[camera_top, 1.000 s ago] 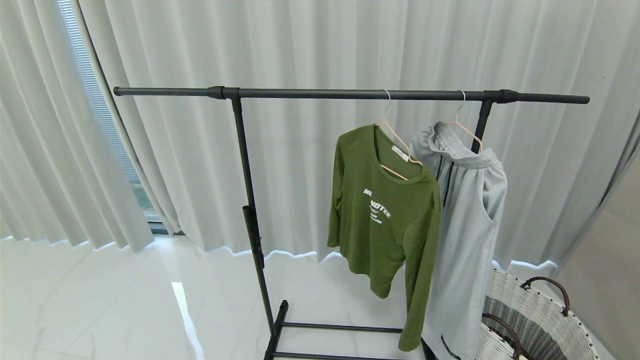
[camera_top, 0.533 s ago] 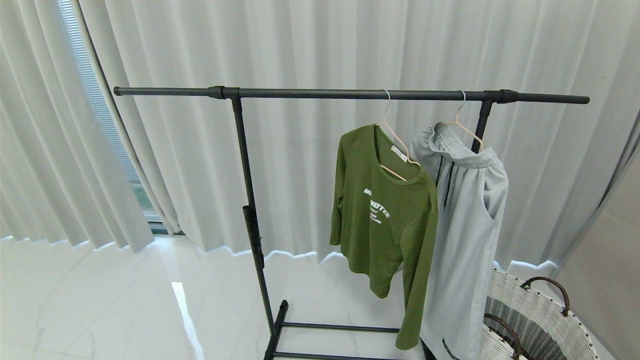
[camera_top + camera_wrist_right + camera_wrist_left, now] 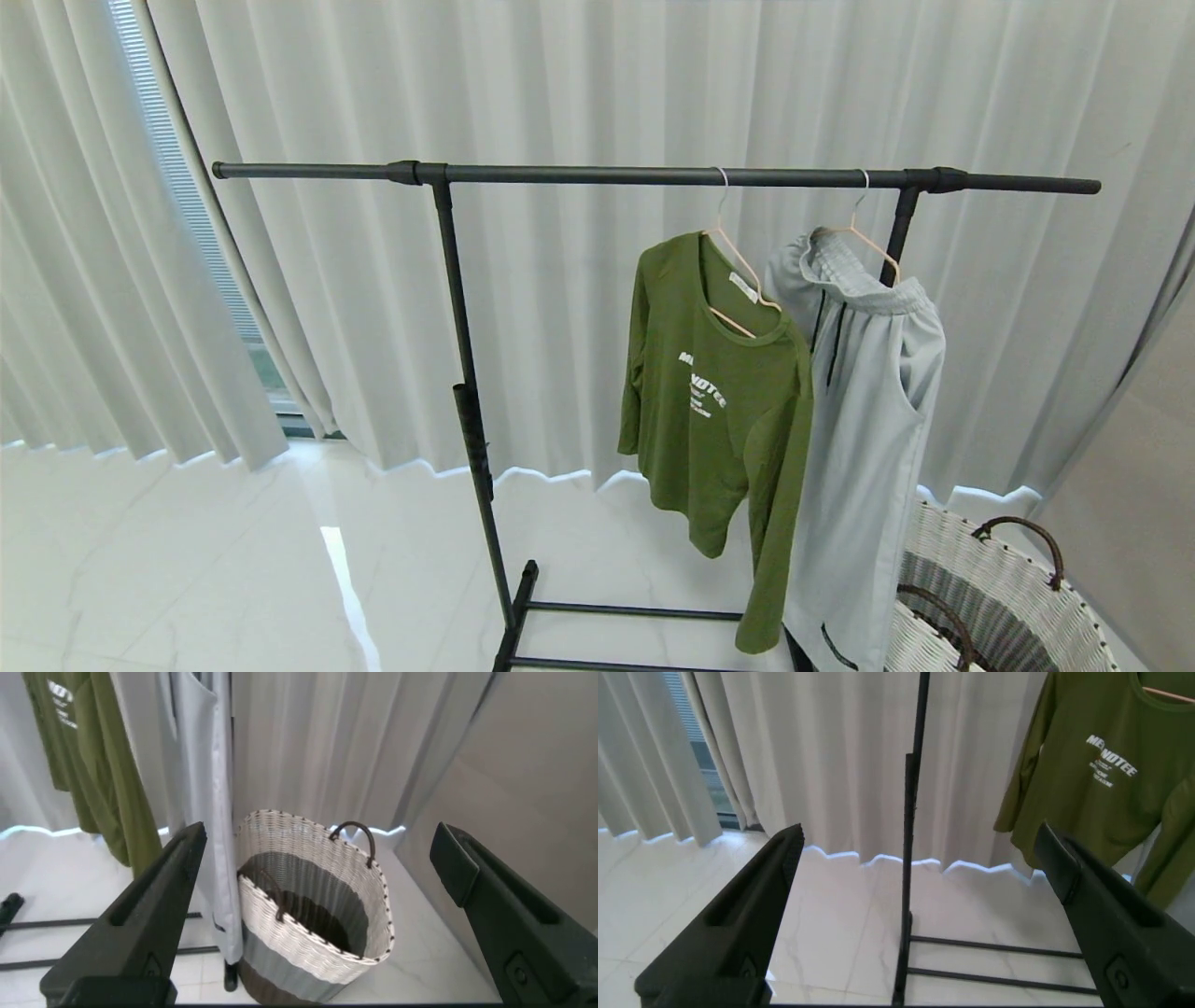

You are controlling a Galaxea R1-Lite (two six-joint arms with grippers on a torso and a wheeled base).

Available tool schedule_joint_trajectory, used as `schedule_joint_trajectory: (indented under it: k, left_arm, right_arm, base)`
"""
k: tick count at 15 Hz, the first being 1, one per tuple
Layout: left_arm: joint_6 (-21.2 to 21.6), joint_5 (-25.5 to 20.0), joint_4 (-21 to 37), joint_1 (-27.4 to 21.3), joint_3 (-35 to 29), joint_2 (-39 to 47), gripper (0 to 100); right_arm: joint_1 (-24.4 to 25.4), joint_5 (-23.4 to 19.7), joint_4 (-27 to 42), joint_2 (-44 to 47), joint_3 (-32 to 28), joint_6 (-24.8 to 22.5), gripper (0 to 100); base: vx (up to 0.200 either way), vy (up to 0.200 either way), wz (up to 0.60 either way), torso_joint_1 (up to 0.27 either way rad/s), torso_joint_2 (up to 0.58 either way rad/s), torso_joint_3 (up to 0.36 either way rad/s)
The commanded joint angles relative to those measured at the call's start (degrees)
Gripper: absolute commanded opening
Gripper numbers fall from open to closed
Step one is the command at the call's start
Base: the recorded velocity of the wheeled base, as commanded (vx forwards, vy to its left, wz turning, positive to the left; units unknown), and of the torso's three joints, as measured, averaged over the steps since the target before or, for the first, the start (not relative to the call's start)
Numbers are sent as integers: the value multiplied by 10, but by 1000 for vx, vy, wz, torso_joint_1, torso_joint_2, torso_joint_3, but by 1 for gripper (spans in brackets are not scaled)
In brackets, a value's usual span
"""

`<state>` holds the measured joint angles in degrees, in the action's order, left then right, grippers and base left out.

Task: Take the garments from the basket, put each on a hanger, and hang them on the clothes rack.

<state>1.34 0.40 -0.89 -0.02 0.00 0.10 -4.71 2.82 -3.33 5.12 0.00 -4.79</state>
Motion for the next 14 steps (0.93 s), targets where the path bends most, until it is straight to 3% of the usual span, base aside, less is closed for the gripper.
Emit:
schedule_joint_trajectory:
  k: [1,3,4,6,9,10,11,12,14]
  left_arm:
    - [-1,0,0,0,0,-1,100]
    - [-1,0,0,0,0,-1,100]
    - [-1,0,0,0,0,-1,100]
    - [-1,0,0,0,0,-1,100]
    - [-1,0,0,0,0,-1,100]
    - [-1,0,0,0,0,-1,100]
    - [-1,0,0,0,0,-1,100]
    - [-1,0,0,0,0,-1,100]
    - [-1,0,0,0,0,-1,100]
  right_arm:
    - [0,-15,2,2,0,1,100]
    - [0,-64,33,2,0,0,100]
    - [13,-65,32,3,0,0,100]
    - [93,-64,32,2,0,6,100]
    - [95,-55,32,3,0,5,100]
    - [95,-28,32,3,0,11,100]
    - [94,-21,31,3,0,41,100]
    - [79,-14,31,2,0,59,100]
    - [46,-15,31,-30,0,43,100]
  base:
    - [0,0,0,0,0,0]
    - [0,0,0,0,0,0]
    - [0,0,0,0,0,0]
    - [0,0,0,0,0,0]
    - [0,0,0,0,0,0]
    - [0,0,0,0,0,0]
    - [0,0,0,0,0,0]
    - [0,0,0,0,0,0]
    - [0,0,0,0,0,0]
